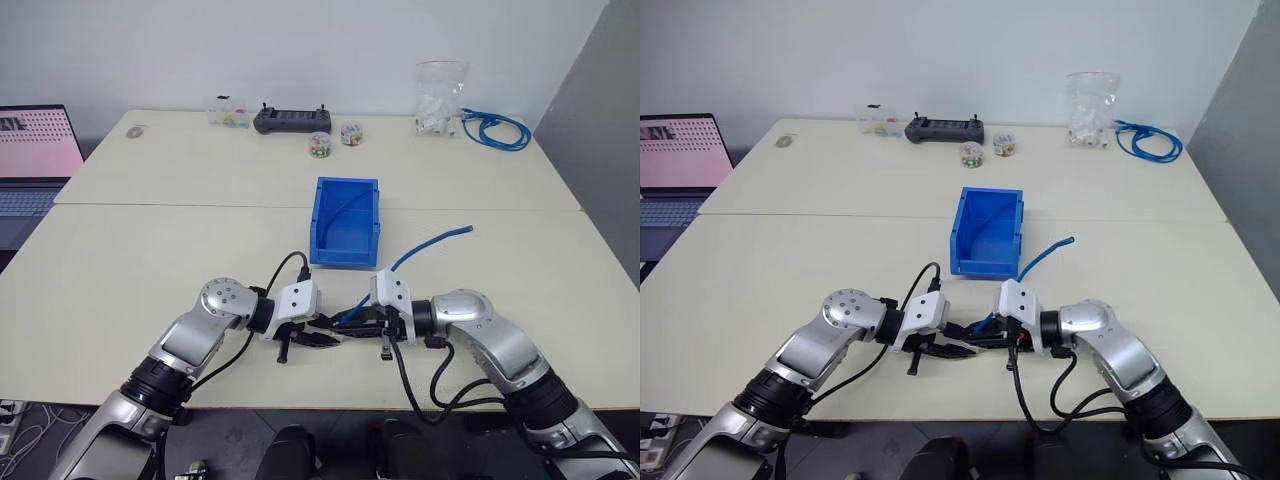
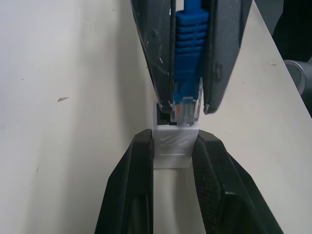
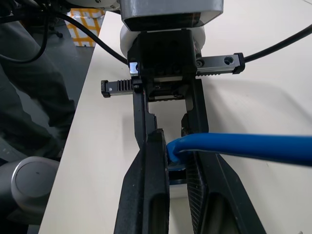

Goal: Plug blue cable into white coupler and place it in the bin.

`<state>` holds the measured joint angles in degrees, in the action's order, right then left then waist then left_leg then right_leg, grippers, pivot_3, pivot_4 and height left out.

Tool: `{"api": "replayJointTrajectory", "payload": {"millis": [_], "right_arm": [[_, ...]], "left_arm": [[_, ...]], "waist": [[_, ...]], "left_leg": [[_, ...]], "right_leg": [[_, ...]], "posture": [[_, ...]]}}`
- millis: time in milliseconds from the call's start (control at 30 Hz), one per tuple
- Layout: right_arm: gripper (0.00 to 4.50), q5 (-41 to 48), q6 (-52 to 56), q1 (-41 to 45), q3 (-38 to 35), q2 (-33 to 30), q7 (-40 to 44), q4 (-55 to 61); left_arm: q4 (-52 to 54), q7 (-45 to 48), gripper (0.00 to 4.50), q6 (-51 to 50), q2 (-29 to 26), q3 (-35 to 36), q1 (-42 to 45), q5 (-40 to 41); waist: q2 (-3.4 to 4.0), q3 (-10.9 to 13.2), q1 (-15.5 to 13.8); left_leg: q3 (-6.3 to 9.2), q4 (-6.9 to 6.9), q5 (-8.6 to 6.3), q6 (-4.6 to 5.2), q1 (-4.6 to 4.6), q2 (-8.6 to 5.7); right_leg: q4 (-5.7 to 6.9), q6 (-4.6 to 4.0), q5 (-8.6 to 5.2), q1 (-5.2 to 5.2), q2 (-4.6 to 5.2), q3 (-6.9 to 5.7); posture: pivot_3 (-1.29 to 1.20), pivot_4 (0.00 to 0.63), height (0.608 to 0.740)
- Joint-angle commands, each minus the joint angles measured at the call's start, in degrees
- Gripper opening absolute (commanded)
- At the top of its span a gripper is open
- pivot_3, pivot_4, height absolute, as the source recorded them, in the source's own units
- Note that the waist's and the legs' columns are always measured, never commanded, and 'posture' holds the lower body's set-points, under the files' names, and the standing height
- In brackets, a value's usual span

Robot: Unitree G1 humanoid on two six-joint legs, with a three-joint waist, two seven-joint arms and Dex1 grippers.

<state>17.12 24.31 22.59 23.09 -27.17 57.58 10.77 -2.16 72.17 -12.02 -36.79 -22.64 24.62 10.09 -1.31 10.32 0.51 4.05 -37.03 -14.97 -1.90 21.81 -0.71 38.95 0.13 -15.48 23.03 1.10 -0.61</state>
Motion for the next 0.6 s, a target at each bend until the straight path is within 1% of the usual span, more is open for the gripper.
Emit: {"api": "replayJointTrajectory", "payload": {"millis": [33,233,433,533,600], "right_arm": [[0.18,-0.3,1.0,-0.5,0.1,-1.0,1.4,-0.6],[0.18,-0.5,1.6,0.4,0.3,-0.2,1.2,-0.9],[0.18,-2.8,1.2,1.7,2.3,0.1,1.5,-2.7],[0.18,-3.3,2.2,2.4,2.9,-0.1,1.7,-3.4],[0.18,-3.6,2.8,2.9,3.2,-0.2,1.6,-3.7]], "left_arm": [[-1.7,0.7,0.78,-1.0,-0.9,-2.3,-1.9,-3.2],[-1.6,0.6,0.78,-0.6,-0.8,-2.4,-2.0,-3.3],[-1.7,0.5,0.78,-0.4,-0.6,-2.6,-2.0,-3.5],[-1.6,0.6,0.78,-0.4,-0.5,-2.6,-2.0,-3.7],[-1.6,0.5,0.78,-0.5,-0.3,-2.5,-2.0,-3.8]], "waist": [[0.02,0.0,0.0],[0.03,-0.1,0.0],[0.02,-0.3,0.0],[0.03,-0.3,0.1],[0.03,-0.3,0.2]], "left_leg": [[0.0,0.0,0.0,0.0,-0.01,0.0],[0.0,0.0,0.0,0.0,-0.02,0.0],[0.01,0.01,0.0,0.0,-0.09,0.0],[0.01,0.05,-0.01,0.01,-0.36,0.0],[0.01,0.14,-0.02,0.02,-0.82,0.01]], "right_leg": [[0.0,0.0,0.0,-0.01,0.0,-0.01],[-0.01,0.0,0.0,-0.04,0.0,0.0],[-0.01,0.0,0.0,-0.1,0.0,-0.01],[-0.05,-0.03,-0.02,-0.39,0.0,-0.02],[-0.15,-0.07,-0.07,-0.85,0.0,-0.02]], "posture": [[0.0,0.15,0.74],[0.0,0.15,0.74],[0.0,0.15,0.74],[0.0,0.15,0.74],[0.0,0.15,0.74]]}}
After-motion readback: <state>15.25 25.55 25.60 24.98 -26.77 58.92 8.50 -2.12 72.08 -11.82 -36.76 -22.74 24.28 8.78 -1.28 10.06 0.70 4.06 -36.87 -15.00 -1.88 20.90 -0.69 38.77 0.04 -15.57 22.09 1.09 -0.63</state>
